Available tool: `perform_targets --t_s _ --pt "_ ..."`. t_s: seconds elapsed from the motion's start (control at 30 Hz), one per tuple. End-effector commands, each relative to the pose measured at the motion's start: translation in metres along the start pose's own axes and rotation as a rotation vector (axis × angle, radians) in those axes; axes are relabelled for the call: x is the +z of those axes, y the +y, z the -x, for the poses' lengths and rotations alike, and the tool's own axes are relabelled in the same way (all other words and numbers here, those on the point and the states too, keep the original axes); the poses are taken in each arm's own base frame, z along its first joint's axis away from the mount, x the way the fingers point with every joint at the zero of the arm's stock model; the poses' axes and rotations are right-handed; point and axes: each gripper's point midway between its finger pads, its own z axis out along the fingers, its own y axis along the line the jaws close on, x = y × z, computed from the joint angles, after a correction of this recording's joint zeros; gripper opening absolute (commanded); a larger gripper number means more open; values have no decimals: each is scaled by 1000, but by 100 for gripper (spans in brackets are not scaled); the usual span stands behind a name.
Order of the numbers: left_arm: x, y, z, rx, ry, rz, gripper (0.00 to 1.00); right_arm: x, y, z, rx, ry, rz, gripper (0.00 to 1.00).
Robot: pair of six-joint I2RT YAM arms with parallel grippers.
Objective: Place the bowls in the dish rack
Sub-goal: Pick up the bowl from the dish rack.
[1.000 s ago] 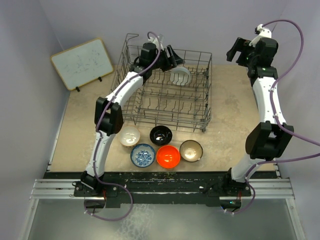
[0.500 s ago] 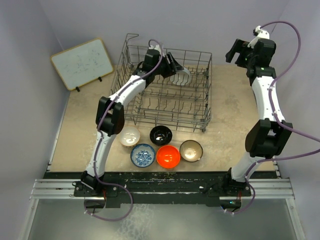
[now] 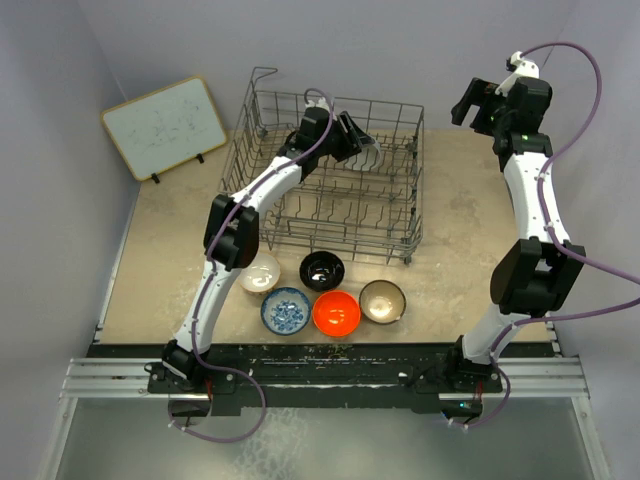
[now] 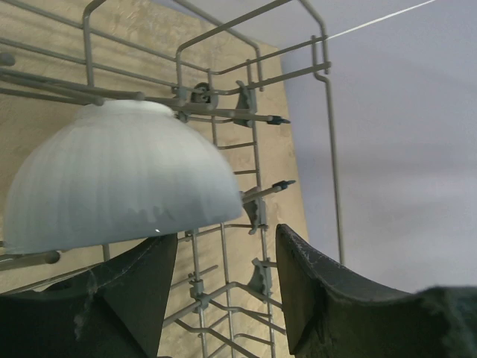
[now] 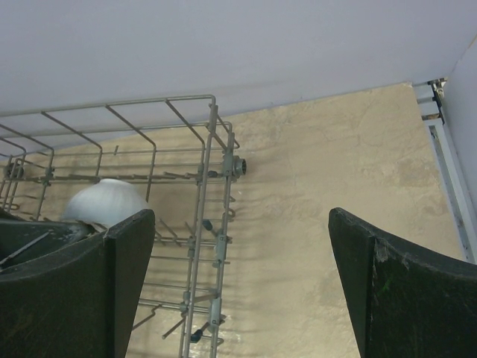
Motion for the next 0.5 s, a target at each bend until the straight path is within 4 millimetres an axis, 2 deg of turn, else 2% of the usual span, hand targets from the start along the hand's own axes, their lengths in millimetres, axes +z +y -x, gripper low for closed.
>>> perform_targets --t_s 0.0,0.23,0.47 --pt "6 -20 15 -17 -65 -60 58 -8 3 29 -10 -74 11 100" --pt "12 -21 27 -33 -147 -59 56 -7 2 28 -9 -73 13 100" --pt "10 -34 38 -37 -214 -82 56 -7 0 28 -12 -75 7 100"
